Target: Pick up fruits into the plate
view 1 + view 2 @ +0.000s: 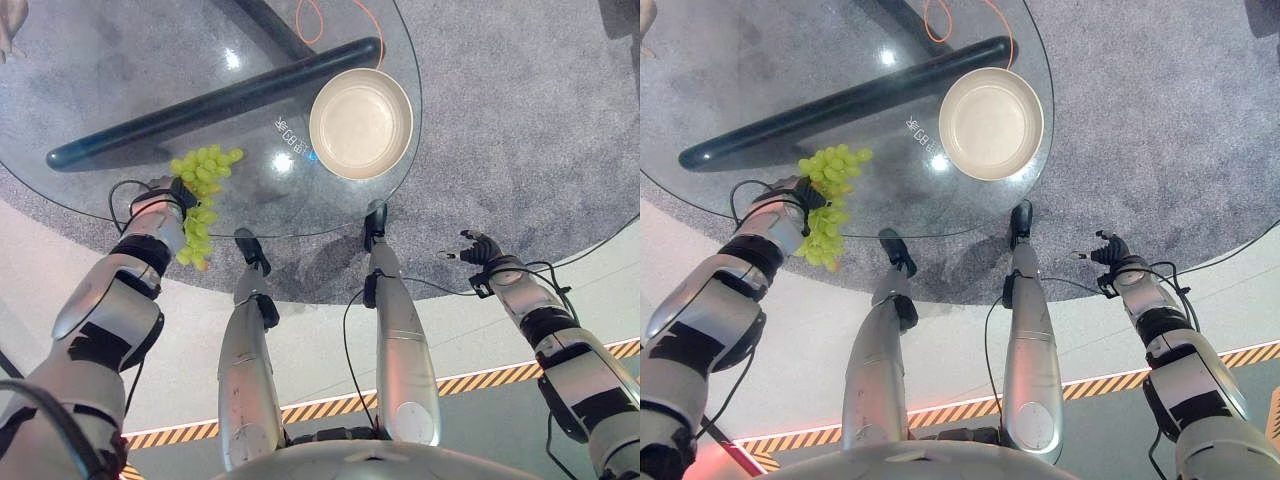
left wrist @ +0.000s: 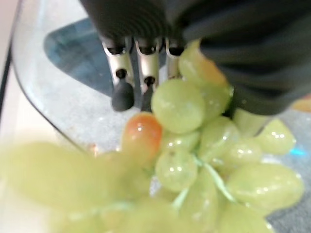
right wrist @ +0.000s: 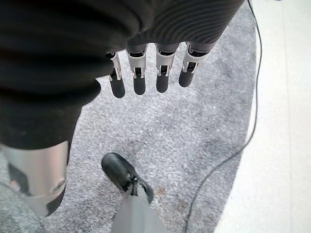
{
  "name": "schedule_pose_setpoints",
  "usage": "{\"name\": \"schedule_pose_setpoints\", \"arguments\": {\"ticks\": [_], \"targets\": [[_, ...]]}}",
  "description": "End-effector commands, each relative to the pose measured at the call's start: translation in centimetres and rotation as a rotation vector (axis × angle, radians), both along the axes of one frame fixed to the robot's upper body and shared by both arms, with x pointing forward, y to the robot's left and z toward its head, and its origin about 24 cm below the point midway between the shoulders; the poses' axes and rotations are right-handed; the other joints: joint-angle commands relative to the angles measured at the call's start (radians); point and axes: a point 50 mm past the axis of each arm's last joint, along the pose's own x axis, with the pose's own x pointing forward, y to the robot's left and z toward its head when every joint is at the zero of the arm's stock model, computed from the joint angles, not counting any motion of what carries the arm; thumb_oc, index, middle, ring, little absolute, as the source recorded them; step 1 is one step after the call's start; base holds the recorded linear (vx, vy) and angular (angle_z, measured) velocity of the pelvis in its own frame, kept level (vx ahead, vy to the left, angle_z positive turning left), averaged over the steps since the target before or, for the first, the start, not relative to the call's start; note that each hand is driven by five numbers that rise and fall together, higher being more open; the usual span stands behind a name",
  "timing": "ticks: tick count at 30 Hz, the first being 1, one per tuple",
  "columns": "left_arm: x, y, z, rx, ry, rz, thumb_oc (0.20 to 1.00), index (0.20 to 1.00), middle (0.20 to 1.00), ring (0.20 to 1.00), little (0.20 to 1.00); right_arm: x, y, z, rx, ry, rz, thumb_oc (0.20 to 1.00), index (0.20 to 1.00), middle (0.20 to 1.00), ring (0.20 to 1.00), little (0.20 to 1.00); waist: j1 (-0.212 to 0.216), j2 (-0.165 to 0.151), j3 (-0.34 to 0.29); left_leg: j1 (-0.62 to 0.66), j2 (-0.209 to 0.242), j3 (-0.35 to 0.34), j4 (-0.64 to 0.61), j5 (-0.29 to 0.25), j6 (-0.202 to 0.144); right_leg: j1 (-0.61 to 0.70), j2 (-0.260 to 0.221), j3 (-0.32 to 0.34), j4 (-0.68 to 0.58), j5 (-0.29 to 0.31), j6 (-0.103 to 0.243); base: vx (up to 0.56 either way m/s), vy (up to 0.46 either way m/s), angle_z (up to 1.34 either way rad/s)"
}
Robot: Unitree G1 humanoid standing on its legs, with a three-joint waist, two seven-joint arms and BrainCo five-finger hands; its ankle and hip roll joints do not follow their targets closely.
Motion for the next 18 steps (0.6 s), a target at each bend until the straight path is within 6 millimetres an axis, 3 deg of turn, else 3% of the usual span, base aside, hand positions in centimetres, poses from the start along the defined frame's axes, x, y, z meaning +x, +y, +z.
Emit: {"name": "schedule_pose_setpoints", "arguments": {"ticks": [1, 9, 10, 11, 12, 13, 14, 18], "targets": [[-4.9, 2.2, -8.1, -0.002, 0.255, 0.141, 0.200, 0.200, 0.200, 0.200, 0.200, 0.2, 0.5, 0.2, 0.010, -0.023, -0.001, 1.000, 1.000, 1.000, 1.000, 1.000, -0.011, -0.076, 0.053, -0.064, -0.094, -0.028, 0.064, -0.057, 0.022, -0.007, 0.126, -0.015, 0.049, -0.033, -0.023, 0.01, -0.066, -0.08], [-4.6, 2.4, -7.7, -0.141, 0.065, 0.193, 0.200, 0.200, 0.200, 0.200, 0.200, -0.3, 1.4, -1.0, 0.027, 0.004, 0.006, 1.000, 1.000, 1.000, 1.000, 1.000, -0.009, -0.081, 0.053, -0.062, -0.094, -0.037, 0.062, -0.053, 0.020, -0.003, 0.129, -0.015, 0.050, -0.033, -0.024, 0.01, -0.015, 0.00], [-4.3, 1.9, -7.6, -0.315, -0.017, 0.231, 0.200, 0.200, 0.200, 0.200, 0.200, -0.4, 1.8, -1.3, 0.026, 0.013, 0.010, 1.000, 1.000, 1.000, 1.000, 1.000, -0.007, -0.078, 0.053, -0.058, -0.095, -0.038, 0.061, -0.052, 0.020, -0.001, 0.129, -0.014, 0.053, -0.037, -0.025, 0.00, 0.000, 0.00], [-4.3, 1.8, -7.6, -0.336, -0.024, 0.234, 0.200, 0.200, 0.200, 0.200, 0.200, -0.4, 1.8, -1.3, 0.027, 0.014, 0.010, 1.000, 1.000, 1.000, 1.000, 1.000, -0.007, -0.078, 0.053, -0.058, -0.095, -0.038, 0.061, -0.052, 0.020, -0.001, 0.130, -0.014, 0.054, -0.037, -0.026, 0.00, 0.000, 0.00], [-4.0, 1.2, -7.7, -0.525, -0.093, 0.263, 0.200, 0.200, 0.200, 0.200, 0.200, -0.5, 2.1, -1.6, 0.027, 0.017, 0.013, 1.000, 1.000, 1.000, 1.000, 1.000, -0.005, -0.075, 0.053, -0.056, -0.097, -0.040, 0.061, -0.052, 0.020, 0.000, 0.130, -0.013, 0.057, -0.041, -0.027, 0.00, 0.000, 0.00], [-3.9, 1.1, -7.6, -0.566, -0.111, 0.263, 0.200, 0.200, 0.200, 0.200, 0.200, -0.5, 2.1, -1.6, 0.027, 0.017, 0.014, 1.000, 1.000, 1.000, 1.000, 1.000, -0.004, -0.074, 0.053, -0.056, -0.097, -0.040, 0.061, -0.053, 0.020, 0.001, 0.130, -0.014, 0.058, -0.043, -0.027, 0.00, 0.000, 0.00], [-3.4, 0.2, -7.5, -0.756, -0.179, 0.257, 0.200, 0.200, 0.200, 0.200, 0.200, -0.6, 2.3, -1.8, 0.029, 0.020, 0.012, 1.000, 1.000, 1.000, 1.000, 1.000, 0.000, -0.070, 0.053, -0.051, -0.100, -0.042, 0.060, -0.055, 0.020, 0.005, 0.129, -0.015, 0.062, -0.048, -0.028, 0.00, 0.000, 0.00], [-2.8, -1.9, -7.0, -1.156, -0.310, 0.233, 0.200, 0.200, 0.200, 0.200, 0.200, -1.3, 2.6, -2.5, 0.035, 0.028, 0.001, 1.000, 1.000, 1.000, 1.000, 1.000, 0.011, -0.059, 0.053, -0.039, -0.110, -0.048, 0.061, -0.062, 0.021, 0.019, 0.120, -0.023, 0.063, -0.057, -0.028, 0.00, -0.003, 0.02]]}}
